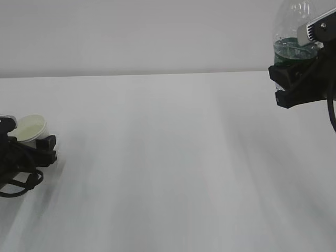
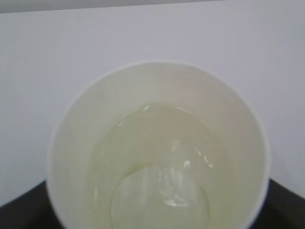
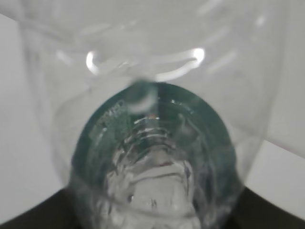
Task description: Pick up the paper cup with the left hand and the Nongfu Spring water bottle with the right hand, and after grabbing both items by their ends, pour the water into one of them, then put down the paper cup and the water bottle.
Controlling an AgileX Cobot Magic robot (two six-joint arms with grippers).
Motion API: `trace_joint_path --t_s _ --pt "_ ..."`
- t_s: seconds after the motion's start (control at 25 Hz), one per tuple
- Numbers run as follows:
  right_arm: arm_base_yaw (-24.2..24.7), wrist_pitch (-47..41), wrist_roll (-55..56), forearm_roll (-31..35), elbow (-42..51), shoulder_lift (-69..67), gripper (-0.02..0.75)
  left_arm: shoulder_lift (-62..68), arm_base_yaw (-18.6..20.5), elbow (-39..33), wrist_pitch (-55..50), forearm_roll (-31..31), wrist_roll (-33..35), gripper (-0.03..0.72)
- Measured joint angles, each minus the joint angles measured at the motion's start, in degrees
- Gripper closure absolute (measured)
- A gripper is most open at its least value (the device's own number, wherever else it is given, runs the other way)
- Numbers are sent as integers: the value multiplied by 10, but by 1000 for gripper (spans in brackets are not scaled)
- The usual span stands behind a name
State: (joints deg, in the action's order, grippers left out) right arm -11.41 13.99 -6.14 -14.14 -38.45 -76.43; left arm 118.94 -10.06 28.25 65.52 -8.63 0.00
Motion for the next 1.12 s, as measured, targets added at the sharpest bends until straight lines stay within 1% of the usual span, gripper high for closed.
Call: trace_joint_path --t_s 0.44,1.12 --pt "0 4 -1 0 0 0 372 0 0 -25 1 1 0 80" --pt "0 16 -1 0 0 0 372 -38 0 -100 1 5 -3 90"
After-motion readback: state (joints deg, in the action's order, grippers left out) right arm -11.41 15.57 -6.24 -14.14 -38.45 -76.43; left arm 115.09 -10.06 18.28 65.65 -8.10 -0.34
